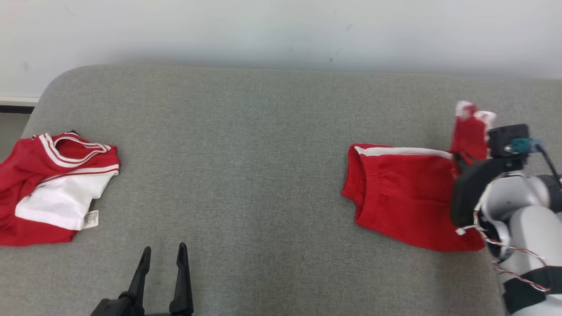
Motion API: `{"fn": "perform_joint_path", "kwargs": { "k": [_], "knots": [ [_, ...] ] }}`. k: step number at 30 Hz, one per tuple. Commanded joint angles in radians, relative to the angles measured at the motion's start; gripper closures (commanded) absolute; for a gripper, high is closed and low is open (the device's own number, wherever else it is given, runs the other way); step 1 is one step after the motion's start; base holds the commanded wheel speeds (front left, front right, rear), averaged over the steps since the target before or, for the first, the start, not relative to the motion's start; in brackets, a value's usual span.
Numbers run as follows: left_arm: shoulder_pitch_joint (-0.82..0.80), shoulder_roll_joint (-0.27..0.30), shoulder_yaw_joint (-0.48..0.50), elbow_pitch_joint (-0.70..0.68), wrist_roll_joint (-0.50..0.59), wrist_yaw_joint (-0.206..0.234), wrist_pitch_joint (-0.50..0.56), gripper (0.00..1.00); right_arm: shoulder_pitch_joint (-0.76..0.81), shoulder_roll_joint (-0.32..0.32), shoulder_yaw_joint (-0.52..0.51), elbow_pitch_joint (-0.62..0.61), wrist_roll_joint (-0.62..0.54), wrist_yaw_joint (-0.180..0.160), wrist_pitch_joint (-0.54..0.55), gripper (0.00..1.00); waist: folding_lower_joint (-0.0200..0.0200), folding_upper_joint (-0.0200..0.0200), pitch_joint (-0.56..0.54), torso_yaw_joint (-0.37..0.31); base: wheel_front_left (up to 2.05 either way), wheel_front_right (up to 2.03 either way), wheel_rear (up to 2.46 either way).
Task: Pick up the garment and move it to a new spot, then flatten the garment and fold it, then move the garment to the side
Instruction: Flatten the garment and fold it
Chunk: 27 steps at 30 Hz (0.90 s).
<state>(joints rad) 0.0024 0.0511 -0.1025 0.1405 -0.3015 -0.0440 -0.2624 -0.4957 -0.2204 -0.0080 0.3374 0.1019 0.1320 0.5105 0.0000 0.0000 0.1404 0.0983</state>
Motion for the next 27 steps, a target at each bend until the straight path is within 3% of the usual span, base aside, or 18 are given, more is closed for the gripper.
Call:
{"fn": "perform_joint_path", "kwargs": {
  "k": [1,9,23,24,25,27],
  "knots": [
    [0.015,-0.001,0.0,0.0,-0.004,0.001,-0.003,0.0,-0.008,0.004,0.005,0.002,0.004,-0.003,0.0,1.0,0.0,0.0,-0.002,0.005,0.0,0.0,0.0],
    [0.019,-0.001,-0.009,0.004,-0.013,0.006,-0.003,0.0,-0.043,0.083,0.109,0.095,0.032,-0.003,-0.027,1.0,0.0,0.0,-0.007,0.041,0.0,0.0,0.0],
    [0.034,-0.001,-0.016,-0.002,-0.022,0.014,-0.003,0.0,-0.078,0.12,0.208,0.244,0.054,-0.003,-0.078,1.0,0.0,0.0,-0.007,0.068,0.0,0.0,0.0],
    [0.034,-0.001,-0.016,-0.001,-0.023,0.015,-0.003,0.0,-0.081,0.122,0.211,0.25,0.061,-0.003,-0.086,0.62,0.0,0.0,-0.007,0.067,0.0,0.0,0.0],
    [0.033,-0.001,-0.016,0.0,-0.024,0.016,-0.003,0.0,-0.085,0.125,0.21,0.253,0.065,-0.003,-0.095,0.0,0.0,0.0,-0.006,0.066,0.0,0.0,0.0],
    [0.031,-0.001,-0.013,-0.001,-0.025,0.017,-0.003,0.0,-0.092,0.132,0.215,0.256,0.082,-0.003,-0.109,0.0,0.0,0.0,-0.005,0.062,0.0,0.0,0.0]
  ]
}}
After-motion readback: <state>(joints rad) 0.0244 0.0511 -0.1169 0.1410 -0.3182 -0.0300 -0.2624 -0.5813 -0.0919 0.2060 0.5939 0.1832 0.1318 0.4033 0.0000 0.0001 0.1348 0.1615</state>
